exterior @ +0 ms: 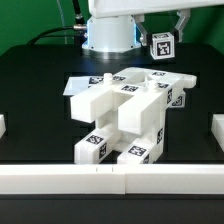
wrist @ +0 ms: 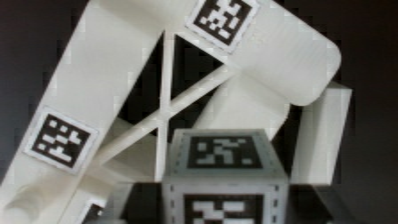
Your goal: Assemble chair
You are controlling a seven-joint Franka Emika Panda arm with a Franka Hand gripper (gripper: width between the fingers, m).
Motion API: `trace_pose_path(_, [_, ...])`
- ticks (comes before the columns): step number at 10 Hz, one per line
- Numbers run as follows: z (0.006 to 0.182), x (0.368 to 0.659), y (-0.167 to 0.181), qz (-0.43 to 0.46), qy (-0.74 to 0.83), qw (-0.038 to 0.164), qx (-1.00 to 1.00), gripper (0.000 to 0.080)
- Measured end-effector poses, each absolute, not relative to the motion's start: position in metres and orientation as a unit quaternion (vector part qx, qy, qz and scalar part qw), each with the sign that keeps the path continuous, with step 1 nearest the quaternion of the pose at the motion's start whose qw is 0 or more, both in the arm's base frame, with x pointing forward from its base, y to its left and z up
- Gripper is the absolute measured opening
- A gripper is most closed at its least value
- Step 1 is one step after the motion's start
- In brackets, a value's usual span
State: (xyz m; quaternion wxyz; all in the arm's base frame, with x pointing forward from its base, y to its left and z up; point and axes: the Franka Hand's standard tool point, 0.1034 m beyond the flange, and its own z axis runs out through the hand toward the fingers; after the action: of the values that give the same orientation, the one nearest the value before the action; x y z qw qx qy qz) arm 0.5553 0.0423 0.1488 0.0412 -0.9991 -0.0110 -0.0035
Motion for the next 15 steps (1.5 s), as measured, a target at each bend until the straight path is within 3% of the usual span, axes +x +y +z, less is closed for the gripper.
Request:
trace_pose_path(2, [0.143,0.566,0.027,-0.005,-0.026,0.033,-0.999,0.0285])
trace_pose_path(4, [0.147,0.603,0.004,-0.017,-0.05,0.019,-0.998,0.0285])
trace_pose_path(6, [0.154,0.62,-0.009,-0.009,-0.042,0.021,-0.999,0.0285])
trace_pose_path(15, [0.139,0.625,0.004,-0.006,-0.039,0.008,-0.999,0.0285])
